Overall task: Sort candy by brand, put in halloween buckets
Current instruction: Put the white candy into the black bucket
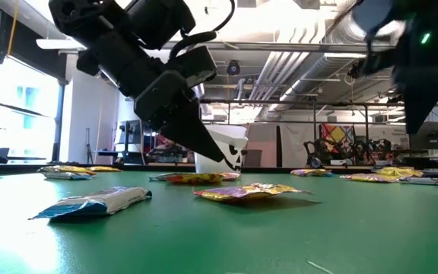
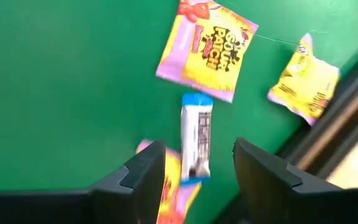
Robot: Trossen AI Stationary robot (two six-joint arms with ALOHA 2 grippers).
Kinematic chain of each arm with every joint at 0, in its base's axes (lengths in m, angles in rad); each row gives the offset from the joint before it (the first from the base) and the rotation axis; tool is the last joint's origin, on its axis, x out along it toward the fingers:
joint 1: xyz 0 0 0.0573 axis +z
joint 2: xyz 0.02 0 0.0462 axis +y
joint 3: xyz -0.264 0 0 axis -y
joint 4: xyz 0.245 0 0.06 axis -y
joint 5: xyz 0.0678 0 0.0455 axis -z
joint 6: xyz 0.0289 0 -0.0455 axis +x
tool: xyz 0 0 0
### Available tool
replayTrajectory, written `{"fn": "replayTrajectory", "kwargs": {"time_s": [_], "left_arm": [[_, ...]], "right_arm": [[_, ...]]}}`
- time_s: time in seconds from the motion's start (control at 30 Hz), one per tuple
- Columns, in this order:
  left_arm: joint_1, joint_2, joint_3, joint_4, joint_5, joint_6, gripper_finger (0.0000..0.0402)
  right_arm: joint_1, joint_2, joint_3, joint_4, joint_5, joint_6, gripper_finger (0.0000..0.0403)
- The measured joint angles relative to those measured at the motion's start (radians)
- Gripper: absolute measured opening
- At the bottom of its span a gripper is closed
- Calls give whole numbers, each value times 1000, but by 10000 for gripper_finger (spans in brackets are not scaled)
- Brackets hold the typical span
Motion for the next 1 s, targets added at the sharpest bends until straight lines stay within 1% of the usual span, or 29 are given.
{"fn": "replayTrajectory", "kwargs": {"time_s": [0.13, 0.3, 0.47, 0.77, 1.0], "left_arm": [[0, 0, 0, 0, 0, 0, 86], [0, 0, 0, -7, 0, 0, 86], [0, 0, 0, -7, 0, -1, 86], [0, 0, 0, -10, 1, -1, 86], [0, 0, 0, -10, 4, -1, 86]], "right_arm": [[-142, 0, -98, 153, 1, -100, 177], [-223, 2, -166, 287, 3, -183, 177], [-236, 12, -185, 292, 3, -195, 177], [-218, 111, -187, 307, -15, -195, 177], [-230, 160, -187, 354, -30, -213, 176]]}}
